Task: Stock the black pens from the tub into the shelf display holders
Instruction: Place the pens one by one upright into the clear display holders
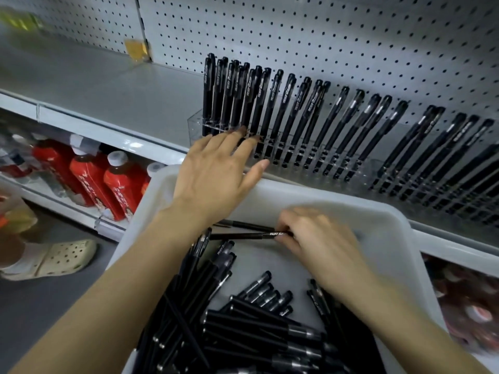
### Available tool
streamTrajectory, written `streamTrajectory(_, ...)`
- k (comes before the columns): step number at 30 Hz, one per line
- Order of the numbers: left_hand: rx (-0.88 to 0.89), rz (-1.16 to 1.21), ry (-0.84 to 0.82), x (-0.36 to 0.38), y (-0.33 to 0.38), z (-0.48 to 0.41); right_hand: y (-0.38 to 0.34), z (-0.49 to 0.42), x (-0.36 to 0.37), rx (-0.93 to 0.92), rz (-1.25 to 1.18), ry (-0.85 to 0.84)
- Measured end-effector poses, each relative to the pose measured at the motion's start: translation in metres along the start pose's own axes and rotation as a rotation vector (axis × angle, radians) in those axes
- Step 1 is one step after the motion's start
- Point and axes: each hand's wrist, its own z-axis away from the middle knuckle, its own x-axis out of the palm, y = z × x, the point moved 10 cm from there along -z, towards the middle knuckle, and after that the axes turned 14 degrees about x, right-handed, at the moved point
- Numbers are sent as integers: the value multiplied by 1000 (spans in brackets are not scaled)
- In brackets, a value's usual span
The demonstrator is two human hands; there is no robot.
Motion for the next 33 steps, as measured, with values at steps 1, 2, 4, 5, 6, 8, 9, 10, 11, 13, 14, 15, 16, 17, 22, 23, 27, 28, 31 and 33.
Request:
streamTrajectory(1, 0, 2, -5, 1, 0, 0, 5, -1, -7, 35, -59, 1)
streamTrajectory(2, -1, 6, -9, 1, 0, -1, 12, -3, -12, 84, -154, -23)
streamTrajectory(4, -4, 7, -16, 3, 0, -1, 25, -6, -16, 166, -421, -103)
streamTrajectory(5, -7, 7, -20, 3, 1, -2, 30, -6, -21, 178, -545, -117)
streamTrajectory(6, -9, 9, -24, 4, 1, -2, 34, -7, -30, 177, -639, -105)
streamTrajectory(8, -7, 13, -25, 4, 1, -2, 40, -6, -52, 167, -757, -58)
streamTrajectory(9, -3, 10, -23, 4, 2, -2, 43, -7, -64, 165, -816, -29)
streamTrajectory(10, -1, 6, -23, 4, 2, -2, 48, -8, -76, 167, -888, 4)
streamTrajectory(11, 1, 1, -25, 4, 3, -3, 53, -10, -89, 178, -963, 38)
streamTrajectory(13, 4, -5, -29, 3, 4, -4, 65, -15, -112, 206, -1109, 113)
streamTrajectory(14, 4, -7, -36, 4, 5, -5, 70, -17, -124, 213, -1172, 159)
streamTrajectory(15, 6, -10, -46, 5, 6, -6, 74, -19, -135, 213, -1220, 209)
streamTrajectory(16, 9, -14, -56, 6, 7, -6, 76, -21, -146, 205, -1247, 262)
streamTrajectory(17, 10, -18, -62, 7, 8, -6, 77, -23, -156, 189, -1251, 318)
streamTrajectory(22, 15, -37, -70, 8, 9, -7, 72, -37, -184, 122, -1103, 575)
streamTrajectory(23, 15, -35, -71, 8, 9, -8, 71, -41, -183, 118, -1077, 602)
streamTrajectory(27, 12, -20, -62, 9, 9, -8, 67, -47, -175, 103, -1004, 722)
streamTrajectory(28, 12, -18, -59, 8, 9, -8, 66, -48, -173, 107, -988, 742)
streamTrajectory(31, 14, -15, -42, 7, 9, -8, 64, -51, -166, 105, -945, 776)
streamTrajectory(33, 16, -14, -30, 7, 9, -8, 63, -56, -160, 95, -926, 765)
